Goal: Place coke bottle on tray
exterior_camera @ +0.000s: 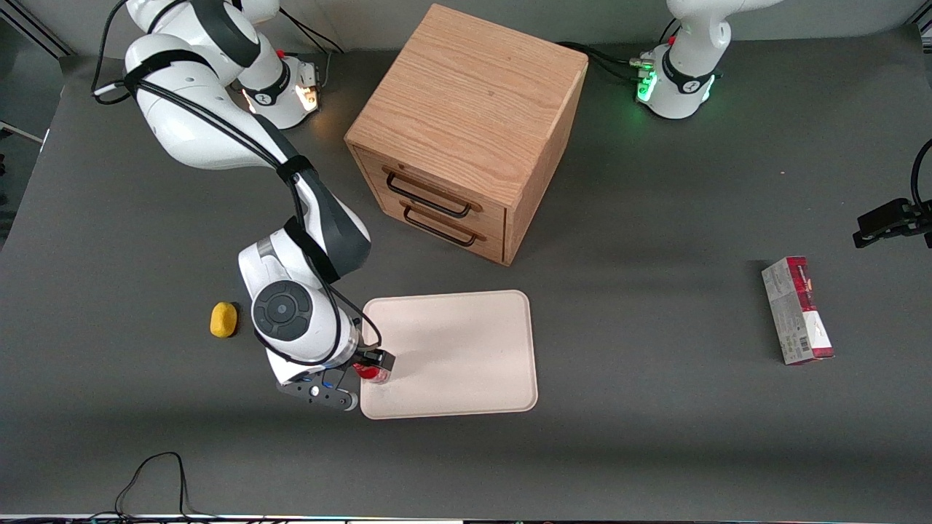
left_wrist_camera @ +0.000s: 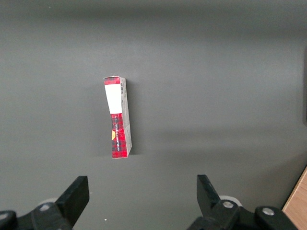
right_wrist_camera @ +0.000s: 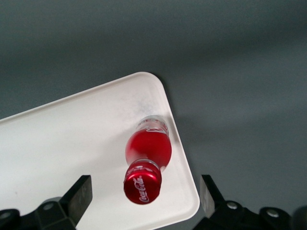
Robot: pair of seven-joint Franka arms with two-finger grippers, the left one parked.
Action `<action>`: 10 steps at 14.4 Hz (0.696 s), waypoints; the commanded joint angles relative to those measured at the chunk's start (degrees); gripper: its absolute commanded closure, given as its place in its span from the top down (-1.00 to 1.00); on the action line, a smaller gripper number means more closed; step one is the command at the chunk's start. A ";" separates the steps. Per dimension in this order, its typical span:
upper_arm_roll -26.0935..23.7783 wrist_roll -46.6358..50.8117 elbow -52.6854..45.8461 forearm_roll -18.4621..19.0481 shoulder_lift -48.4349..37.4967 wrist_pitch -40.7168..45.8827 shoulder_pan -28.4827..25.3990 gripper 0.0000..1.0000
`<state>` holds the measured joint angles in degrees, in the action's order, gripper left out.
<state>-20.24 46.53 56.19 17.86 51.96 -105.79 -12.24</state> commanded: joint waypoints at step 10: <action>0.11 -5.38 10.74 -3.51 -13.60 9.73 2.92 1.00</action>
<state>-20.32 44.33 57.14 17.24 46.69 -96.27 -11.83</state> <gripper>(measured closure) 0.000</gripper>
